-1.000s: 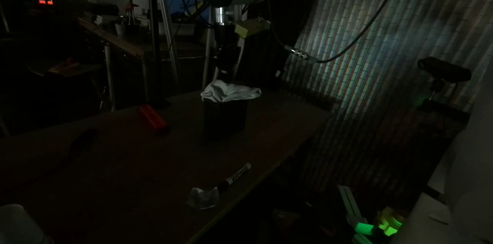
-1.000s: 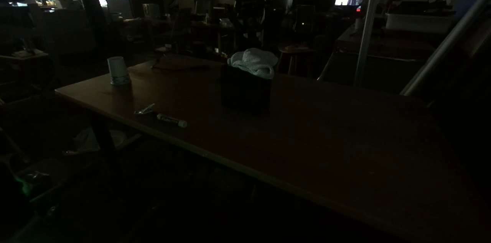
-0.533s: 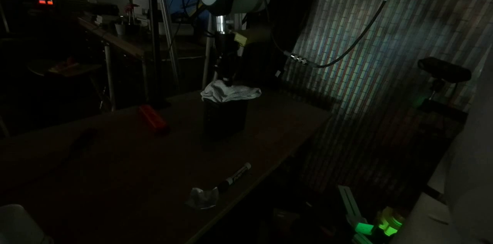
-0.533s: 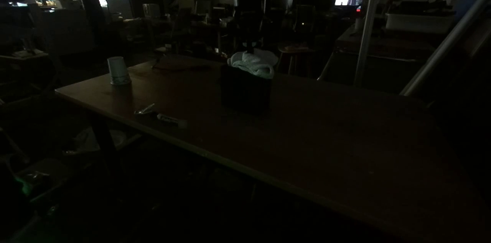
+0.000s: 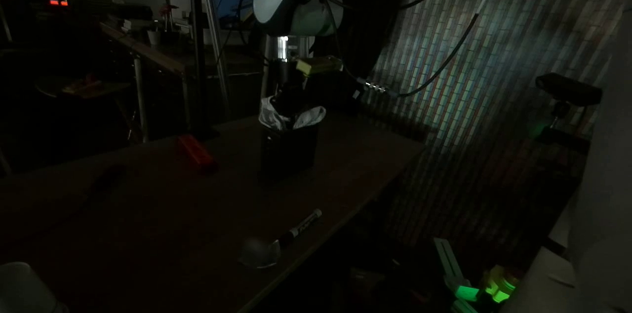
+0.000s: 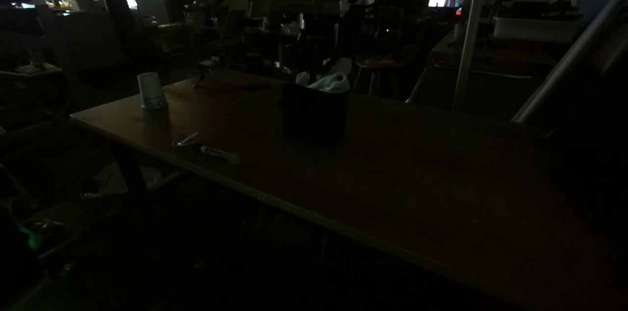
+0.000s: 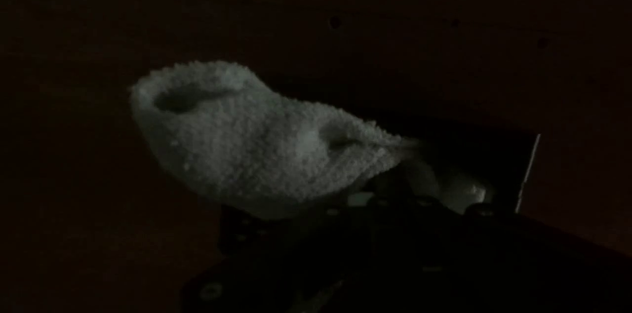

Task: Put the white cloth inside the black object

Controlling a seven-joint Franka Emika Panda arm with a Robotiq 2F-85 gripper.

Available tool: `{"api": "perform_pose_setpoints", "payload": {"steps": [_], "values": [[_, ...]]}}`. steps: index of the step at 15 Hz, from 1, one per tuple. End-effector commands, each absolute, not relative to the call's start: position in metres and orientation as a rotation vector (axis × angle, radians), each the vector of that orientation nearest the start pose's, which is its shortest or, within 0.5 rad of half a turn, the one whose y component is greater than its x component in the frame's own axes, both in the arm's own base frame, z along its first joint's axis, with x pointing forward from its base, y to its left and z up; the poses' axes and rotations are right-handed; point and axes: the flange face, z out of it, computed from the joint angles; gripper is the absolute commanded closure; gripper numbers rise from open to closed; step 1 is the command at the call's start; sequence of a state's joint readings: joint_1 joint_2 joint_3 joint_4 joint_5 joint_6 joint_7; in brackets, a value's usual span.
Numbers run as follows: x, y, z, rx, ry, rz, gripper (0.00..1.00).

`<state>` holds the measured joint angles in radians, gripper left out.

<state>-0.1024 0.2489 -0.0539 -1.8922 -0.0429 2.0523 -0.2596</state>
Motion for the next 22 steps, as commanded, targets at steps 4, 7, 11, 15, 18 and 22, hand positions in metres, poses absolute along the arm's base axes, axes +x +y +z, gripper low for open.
{"api": "perform_pose_setpoints", "payload": {"steps": [4,7,11,15,18,22], "values": [[0.599,-0.105,0.318,-3.065,-0.115,0.223,1.00],[0.601,-0.104,0.304,-3.050,-0.119,0.255,1.00],[0.602,-0.103,0.302,-3.055,-0.145,0.269,1.00],[0.597,-0.107,0.322,-3.073,-0.165,0.229,1.00],[0.591,-0.116,0.356,-3.089,-0.152,0.173,1.00],[0.585,-0.129,0.411,-3.124,-0.173,0.012,1.00]]}}
